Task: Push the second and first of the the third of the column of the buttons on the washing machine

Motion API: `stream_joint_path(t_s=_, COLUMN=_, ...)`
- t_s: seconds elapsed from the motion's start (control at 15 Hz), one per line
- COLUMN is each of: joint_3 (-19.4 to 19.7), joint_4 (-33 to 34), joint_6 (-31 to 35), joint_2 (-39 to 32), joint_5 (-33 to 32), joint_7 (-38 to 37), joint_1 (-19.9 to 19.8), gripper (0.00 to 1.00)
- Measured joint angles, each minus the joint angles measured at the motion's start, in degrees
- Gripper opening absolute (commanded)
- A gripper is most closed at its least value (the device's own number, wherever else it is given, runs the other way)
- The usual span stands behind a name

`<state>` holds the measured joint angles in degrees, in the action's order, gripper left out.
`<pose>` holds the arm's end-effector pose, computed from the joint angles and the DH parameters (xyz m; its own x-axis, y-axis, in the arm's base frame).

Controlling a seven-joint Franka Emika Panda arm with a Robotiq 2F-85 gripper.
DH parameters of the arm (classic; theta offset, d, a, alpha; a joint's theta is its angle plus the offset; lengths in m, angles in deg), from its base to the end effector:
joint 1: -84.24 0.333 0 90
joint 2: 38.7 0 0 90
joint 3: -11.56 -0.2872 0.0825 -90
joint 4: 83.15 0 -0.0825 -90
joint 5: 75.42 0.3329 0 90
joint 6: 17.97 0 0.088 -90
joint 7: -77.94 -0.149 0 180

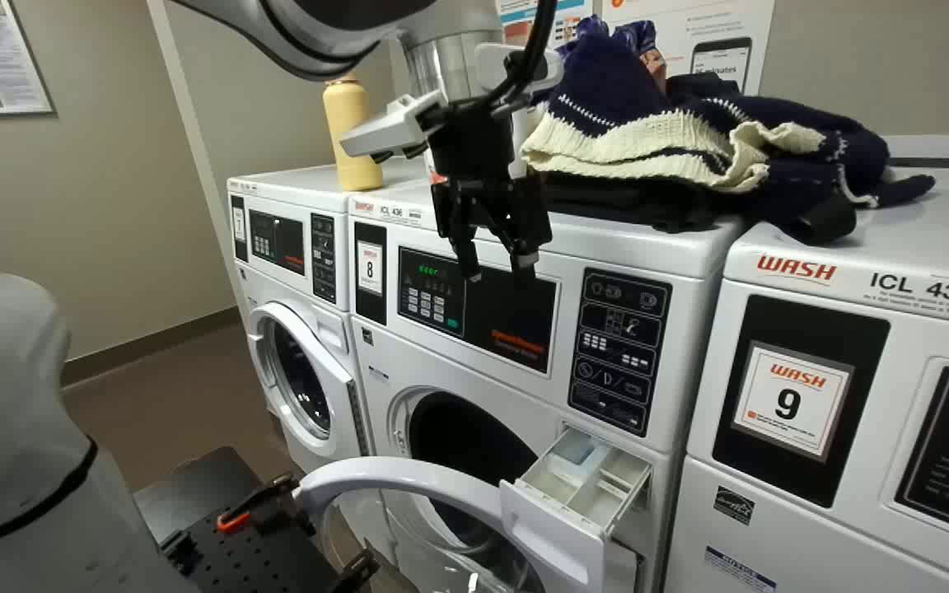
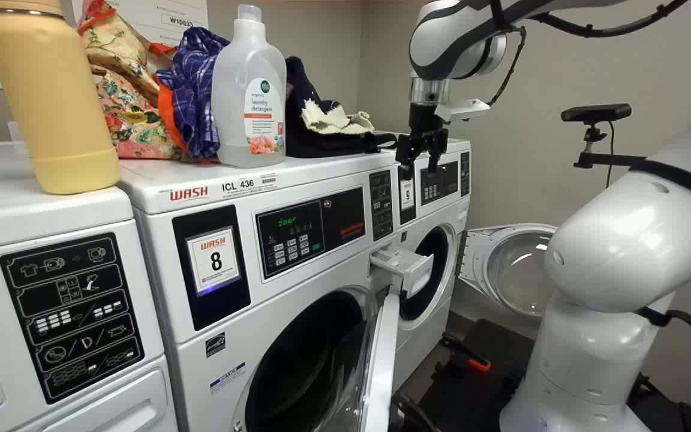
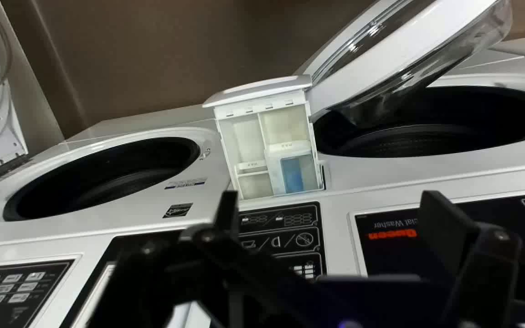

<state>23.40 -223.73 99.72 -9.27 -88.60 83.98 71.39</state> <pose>0.3343 -0.1776 0.4386 0.9754 -0.2008 0.0912 -0.2111 -0.9697 0.1229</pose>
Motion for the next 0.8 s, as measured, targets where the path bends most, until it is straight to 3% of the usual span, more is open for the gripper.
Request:
stream_joint_path(t_s=0.33, joint_3=-0.1, joint_4=-0.2, joint_6=0.0, joint_2=0.0, joint_5=0.9, joint_7=-0.9, joint_1=0.1, gripper=1.00)
stream_joint_path(t_s=0.8, joint_3=-1.3, joint_4=-6.6, joint_6=3.2, joint_2=0.0, joint_5=16.6, joint_7=-13.4, joint_1=1.5, gripper=1.00)
